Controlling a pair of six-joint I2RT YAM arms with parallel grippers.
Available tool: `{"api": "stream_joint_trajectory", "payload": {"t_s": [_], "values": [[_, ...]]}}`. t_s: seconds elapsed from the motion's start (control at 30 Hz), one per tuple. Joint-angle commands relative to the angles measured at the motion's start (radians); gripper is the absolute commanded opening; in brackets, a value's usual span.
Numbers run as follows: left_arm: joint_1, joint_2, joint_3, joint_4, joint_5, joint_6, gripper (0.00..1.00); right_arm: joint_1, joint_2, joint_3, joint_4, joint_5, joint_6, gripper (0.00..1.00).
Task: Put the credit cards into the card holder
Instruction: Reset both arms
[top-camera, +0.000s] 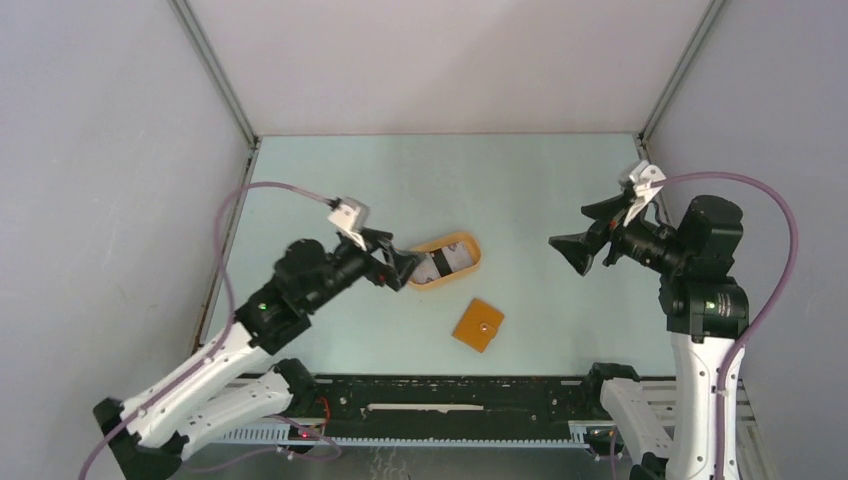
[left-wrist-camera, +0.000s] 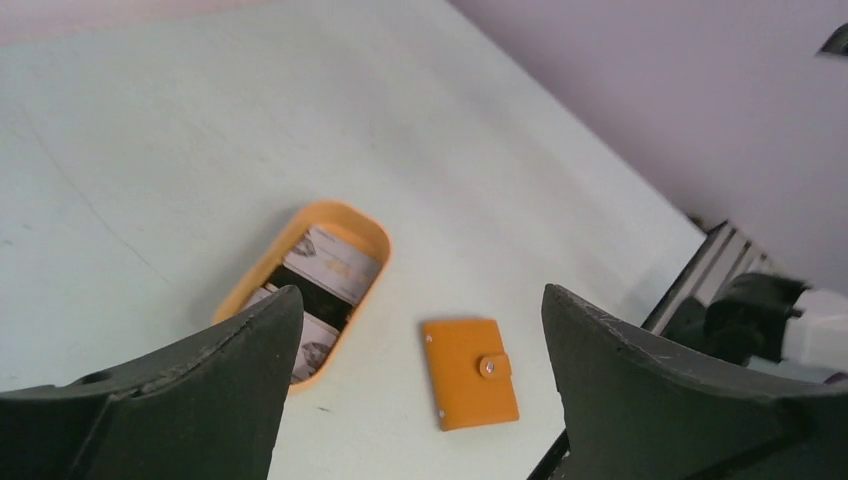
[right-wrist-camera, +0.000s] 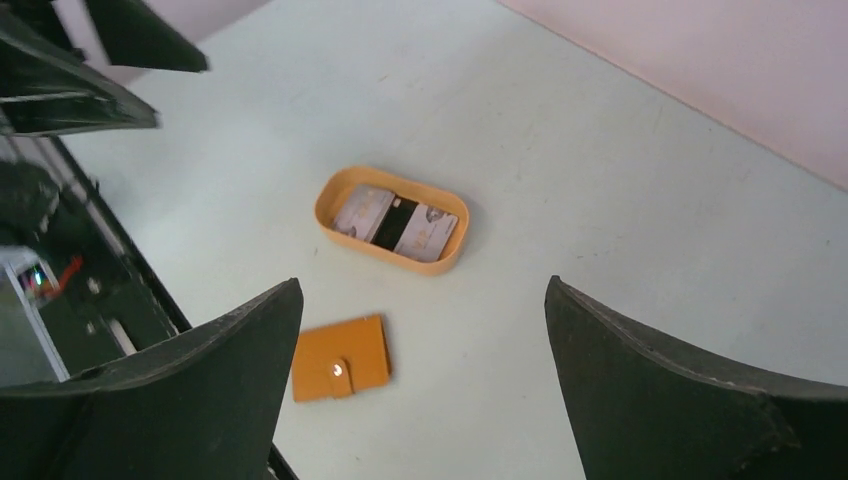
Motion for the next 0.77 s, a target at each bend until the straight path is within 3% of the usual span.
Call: {"api": "stream_joint_trajectory", "payload": {"t_s": [0.0, 0.1, 0.2, 0.43, 0.73], "values": [[0.187, -0.060, 0.172, -0.209, 0.261, -0.027, 0.94, -0.010, -0.023, 0.041, 0.137, 0.165, 0.328, 1.00], [0.355, -0.042, 0.252, -0.288, 0.426, -0.026, 0.95, -0.030, -0.019, 0.066, 0.132, 0.169, 0.365, 1.00], [0.468, -0.022, 0.286, -0.323, 0.490, -0.029, 0.97, -0.047, -0.021, 0.091, 0.116, 0.168, 0.400, 1.00], [0.480, -0.054, 0.274, -0.331, 0.428, 0.013, 1.00, -0.052, -0.019, 0.149, 0.065, 0.217, 0.406, 1.00], [0.480, -0.113, 0.191, -0.306, 0.400, 0.042, 1.00, -0.053, 0.031, 0.127, 0.096, 0.168, 0.370, 1.00]]}}
